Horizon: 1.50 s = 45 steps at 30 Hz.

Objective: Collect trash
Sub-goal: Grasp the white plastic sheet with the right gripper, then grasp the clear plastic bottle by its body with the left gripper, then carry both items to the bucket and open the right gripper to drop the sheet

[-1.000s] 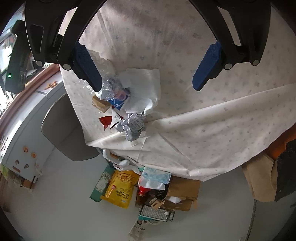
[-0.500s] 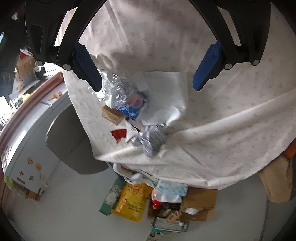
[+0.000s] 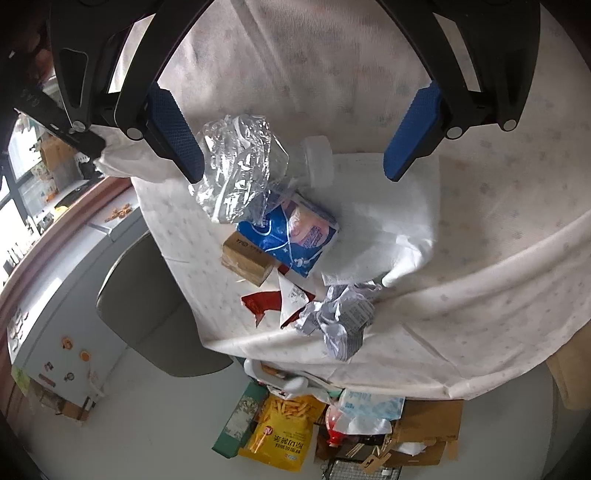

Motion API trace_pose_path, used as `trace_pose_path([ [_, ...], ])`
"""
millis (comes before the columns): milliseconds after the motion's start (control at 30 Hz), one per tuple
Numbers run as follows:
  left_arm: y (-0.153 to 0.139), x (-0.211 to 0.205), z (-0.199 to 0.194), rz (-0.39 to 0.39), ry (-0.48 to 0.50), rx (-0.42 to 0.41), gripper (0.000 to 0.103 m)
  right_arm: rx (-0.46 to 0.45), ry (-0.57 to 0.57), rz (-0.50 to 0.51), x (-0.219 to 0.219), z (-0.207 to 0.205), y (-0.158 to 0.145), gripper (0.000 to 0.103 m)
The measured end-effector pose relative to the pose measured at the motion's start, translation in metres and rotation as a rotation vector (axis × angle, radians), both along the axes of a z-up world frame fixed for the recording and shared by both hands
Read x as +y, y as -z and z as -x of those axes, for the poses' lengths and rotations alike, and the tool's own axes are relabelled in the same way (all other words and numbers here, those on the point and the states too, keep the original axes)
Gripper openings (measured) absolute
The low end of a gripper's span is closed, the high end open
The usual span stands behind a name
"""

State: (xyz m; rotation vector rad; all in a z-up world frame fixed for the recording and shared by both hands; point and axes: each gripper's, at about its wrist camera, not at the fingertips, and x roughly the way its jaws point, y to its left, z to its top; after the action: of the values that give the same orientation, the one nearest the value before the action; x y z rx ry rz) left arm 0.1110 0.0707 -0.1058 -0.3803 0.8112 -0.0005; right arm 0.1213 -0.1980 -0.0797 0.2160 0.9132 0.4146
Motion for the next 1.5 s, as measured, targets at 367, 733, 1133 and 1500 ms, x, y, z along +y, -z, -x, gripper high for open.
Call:
trace_pose_path([
  [367,0.002,0.000,-0.003,0.063,0.043,0.008,0.052,-0.009,0.023,0.002,-0.010,-0.001,-0.003,0.004],
  [733,-0.031,0.004,0.013,0.042,0.021,-0.072,0.050,-0.037,0.040,-0.011,-0.022,0.006,-0.011,0.005],
  [1133,-0.059,-0.053,0.005,-0.014,0.105,-0.117,0.050,-0.083,0.145,-0.038,-0.082,0.014,-0.025,0.005],
  [1500,-0.069,-0.129,-0.019,-0.028,0.238,-0.133,0.050,-0.092,0.299,-0.005,-0.162,0.018,-0.025,0.005],
])
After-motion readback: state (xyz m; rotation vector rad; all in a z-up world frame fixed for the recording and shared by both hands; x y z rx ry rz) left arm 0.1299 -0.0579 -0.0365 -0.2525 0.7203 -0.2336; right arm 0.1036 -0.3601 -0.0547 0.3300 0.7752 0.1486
